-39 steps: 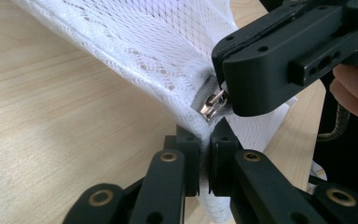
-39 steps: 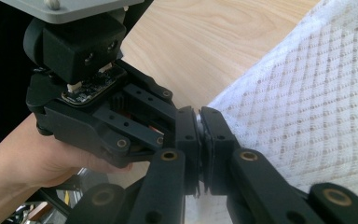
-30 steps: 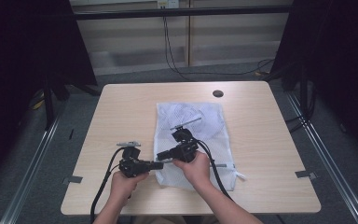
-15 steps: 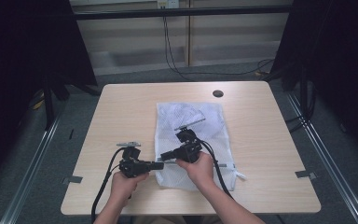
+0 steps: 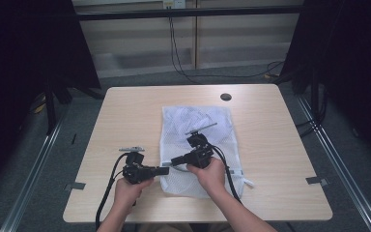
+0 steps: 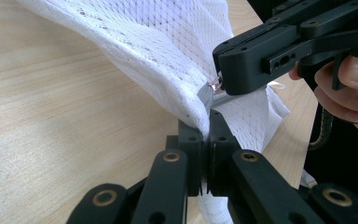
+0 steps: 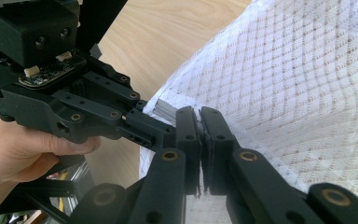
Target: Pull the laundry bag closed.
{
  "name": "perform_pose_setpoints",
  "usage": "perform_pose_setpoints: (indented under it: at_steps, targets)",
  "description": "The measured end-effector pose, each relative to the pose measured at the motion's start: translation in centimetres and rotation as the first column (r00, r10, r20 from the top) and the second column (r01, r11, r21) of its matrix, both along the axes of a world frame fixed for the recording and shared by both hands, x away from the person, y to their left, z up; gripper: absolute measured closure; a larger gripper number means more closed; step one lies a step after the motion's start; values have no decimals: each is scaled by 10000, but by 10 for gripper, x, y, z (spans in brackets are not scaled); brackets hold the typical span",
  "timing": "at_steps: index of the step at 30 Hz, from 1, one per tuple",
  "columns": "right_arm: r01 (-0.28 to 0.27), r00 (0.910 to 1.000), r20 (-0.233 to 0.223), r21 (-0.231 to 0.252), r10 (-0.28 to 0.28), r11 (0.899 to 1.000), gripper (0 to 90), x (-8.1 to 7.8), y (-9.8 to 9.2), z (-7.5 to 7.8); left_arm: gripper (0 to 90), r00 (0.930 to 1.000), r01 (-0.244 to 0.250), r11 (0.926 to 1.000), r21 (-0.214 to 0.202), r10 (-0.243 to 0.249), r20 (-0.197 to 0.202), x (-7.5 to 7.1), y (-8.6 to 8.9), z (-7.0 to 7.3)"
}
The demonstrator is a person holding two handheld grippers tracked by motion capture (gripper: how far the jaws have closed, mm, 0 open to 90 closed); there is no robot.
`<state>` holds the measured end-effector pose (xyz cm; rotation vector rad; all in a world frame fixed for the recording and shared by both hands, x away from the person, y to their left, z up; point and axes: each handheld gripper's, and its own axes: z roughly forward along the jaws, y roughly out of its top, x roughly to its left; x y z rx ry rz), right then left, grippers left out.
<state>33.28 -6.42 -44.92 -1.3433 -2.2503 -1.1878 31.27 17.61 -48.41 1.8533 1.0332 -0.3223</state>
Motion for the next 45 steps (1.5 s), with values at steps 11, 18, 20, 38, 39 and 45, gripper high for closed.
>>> perform_pose_setpoints:
  at_steps: [11,18,20,38,39,45]
  targets:
    - [254,9997,-40,-121,-254,9996,868,0,-15,-1,874,9999,-87,9998,-151,89,101,0,4,2]
    - [327,9995,-32,-181,-327,9993,867,0,-21,-2,874,9999,-131,9997,-208,132,39,1,5,2]
    - [330,9995,-13,-198,-330,9993,868,0,-23,-2,874,9999,-162,9995,-255,162,-7,0,5,3]
    - [498,9987,75,-390,-495,9980,868,0,-30,-3,874,9996,-269,9996,-125,270,67,2,10,4]
    - [500,9987,66,-419,-498,9979,868,0,-31,-3,874,9997,-253,9995,-166,253,11,2,9,4]
    - [533,9985,107,-460,-529,9975,868,-1,-34,-3,874,9996,-283,9996,-44,283,-5,2,9,3]
